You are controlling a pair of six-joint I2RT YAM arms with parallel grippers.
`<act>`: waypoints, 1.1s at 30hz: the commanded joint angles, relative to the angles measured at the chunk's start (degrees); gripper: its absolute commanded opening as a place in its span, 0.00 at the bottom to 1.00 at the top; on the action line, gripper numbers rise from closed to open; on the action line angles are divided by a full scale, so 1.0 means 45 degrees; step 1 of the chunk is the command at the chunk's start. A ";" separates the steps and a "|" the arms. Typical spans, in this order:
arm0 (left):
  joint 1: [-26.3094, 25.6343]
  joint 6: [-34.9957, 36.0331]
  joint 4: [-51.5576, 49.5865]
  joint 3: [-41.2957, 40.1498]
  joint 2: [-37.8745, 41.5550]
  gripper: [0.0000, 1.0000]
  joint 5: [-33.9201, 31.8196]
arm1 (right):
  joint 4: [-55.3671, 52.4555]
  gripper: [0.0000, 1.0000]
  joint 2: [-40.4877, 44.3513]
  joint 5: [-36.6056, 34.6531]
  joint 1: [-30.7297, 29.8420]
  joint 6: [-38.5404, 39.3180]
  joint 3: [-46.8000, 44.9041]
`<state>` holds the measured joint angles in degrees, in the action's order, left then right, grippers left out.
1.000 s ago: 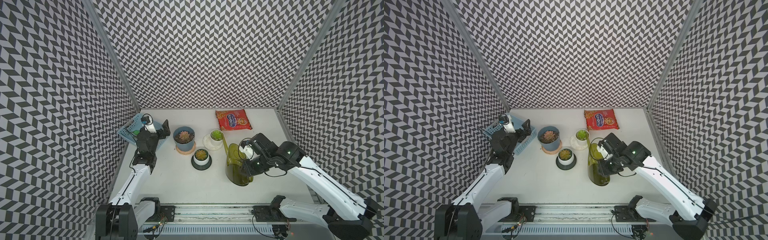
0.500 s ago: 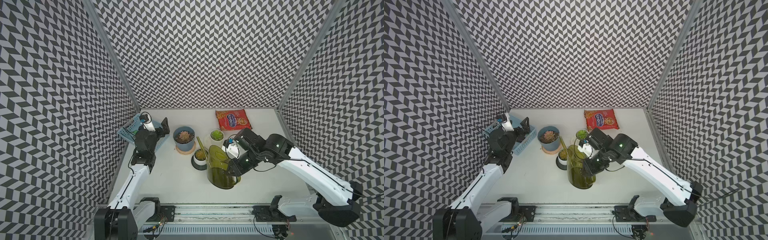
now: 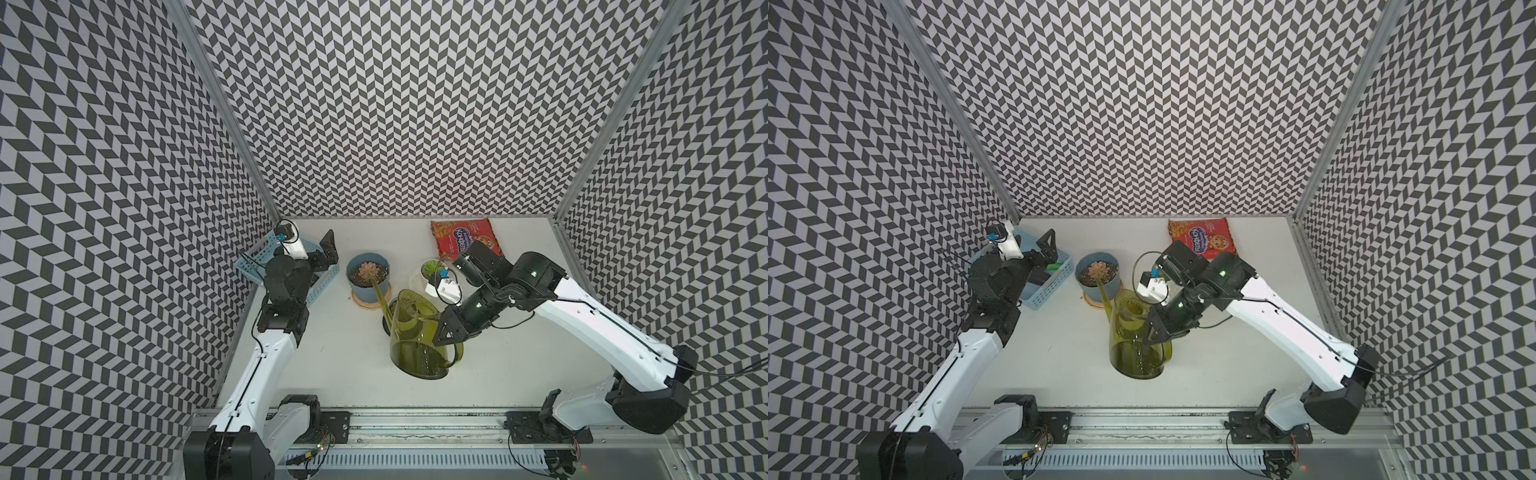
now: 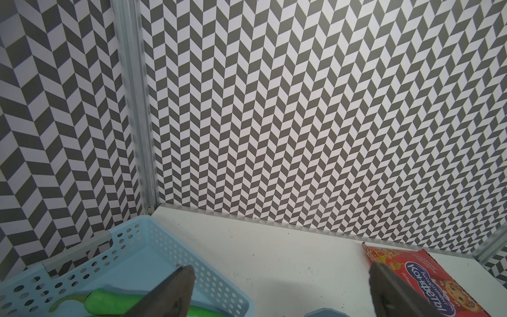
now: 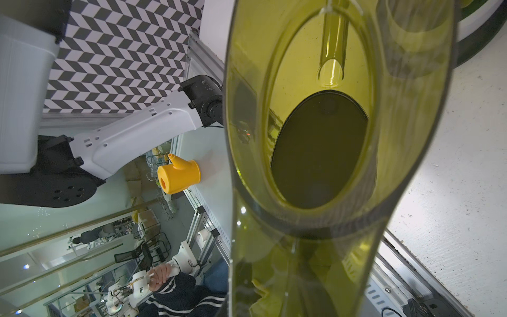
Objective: Water the succulent around the soil edge
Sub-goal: Water the soil of the potted plant with water.
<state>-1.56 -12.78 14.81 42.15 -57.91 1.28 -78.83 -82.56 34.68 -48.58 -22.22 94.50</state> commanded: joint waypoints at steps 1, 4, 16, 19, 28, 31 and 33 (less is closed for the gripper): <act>-0.0120 -0.0025 -0.0141 0.0269 0.0243 1.00 0.0220 | 0.0641 0.00 0.0549 0.0030 0.0395 0.0197 -0.0266; -0.0141 -0.0080 -0.0149 0.0279 0.0251 1.00 0.0333 | 0.0638 0.00 0.0755 0.0050 0.0717 0.0223 -0.0553; -0.0161 -0.0028 -0.0147 0.0279 0.0131 1.00 0.0305 | 0.0629 0.00 0.2562 0.0567 0.0686 -0.0332 -0.2268; -0.0152 -0.0092 -0.0195 0.0298 0.0120 1.00 0.0217 | 0.0638 0.00 0.3301 0.0823 0.0336 -0.0721 -0.2934; -0.0140 -0.0325 -0.0325 0.0167 0.0568 1.00 0.0197 | 0.0651 0.00 0.4351 0.0935 -0.0883 -0.1565 -0.4487; -0.0150 -0.0343 -0.0358 0.0141 0.0584 1.00 0.0124 | 0.0661 0.00 0.4477 0.1047 -0.0904 -0.1656 -0.5071; -0.0153 -0.0308 -0.0380 0.0161 0.0584 1.00 0.0071 | 0.0649 0.00 0.4426 0.1138 -0.0904 -0.1711 -0.5187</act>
<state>-1.91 -13.85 13.96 42.17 -56.25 2.02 -78.85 -63.81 37.34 -52.34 -29.43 71.09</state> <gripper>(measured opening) 0.999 0.273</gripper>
